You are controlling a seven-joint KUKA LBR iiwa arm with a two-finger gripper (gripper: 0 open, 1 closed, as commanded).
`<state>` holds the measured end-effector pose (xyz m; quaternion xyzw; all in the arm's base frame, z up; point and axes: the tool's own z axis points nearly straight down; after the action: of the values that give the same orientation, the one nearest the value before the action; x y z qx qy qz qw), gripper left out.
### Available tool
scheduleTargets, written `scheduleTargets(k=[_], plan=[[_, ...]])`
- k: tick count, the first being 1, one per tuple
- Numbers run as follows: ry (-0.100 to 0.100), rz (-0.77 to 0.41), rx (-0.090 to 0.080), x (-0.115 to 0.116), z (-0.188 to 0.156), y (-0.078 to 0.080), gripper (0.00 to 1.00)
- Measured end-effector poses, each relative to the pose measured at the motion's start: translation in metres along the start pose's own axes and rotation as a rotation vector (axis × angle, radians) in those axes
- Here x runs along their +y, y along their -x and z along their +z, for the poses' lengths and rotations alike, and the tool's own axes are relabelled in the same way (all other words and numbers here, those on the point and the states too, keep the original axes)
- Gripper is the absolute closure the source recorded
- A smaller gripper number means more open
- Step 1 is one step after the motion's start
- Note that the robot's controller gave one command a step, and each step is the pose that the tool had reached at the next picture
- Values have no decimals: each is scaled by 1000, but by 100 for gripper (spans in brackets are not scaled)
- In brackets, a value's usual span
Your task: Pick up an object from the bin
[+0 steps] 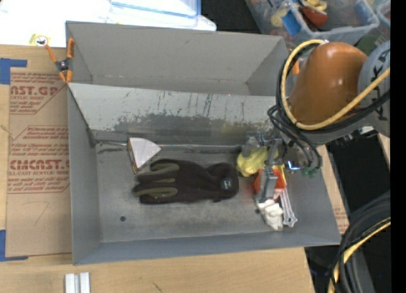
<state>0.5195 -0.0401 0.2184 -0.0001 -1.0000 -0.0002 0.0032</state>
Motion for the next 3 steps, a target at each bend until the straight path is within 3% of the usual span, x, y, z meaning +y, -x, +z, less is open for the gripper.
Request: scheduleTargets(k=[1,2,3], plan=[[-1,-1,-8,0,-5,2,0],[0,-56,-8,57,112,46,0],[-1,-79,-9,68,149,32,0]])
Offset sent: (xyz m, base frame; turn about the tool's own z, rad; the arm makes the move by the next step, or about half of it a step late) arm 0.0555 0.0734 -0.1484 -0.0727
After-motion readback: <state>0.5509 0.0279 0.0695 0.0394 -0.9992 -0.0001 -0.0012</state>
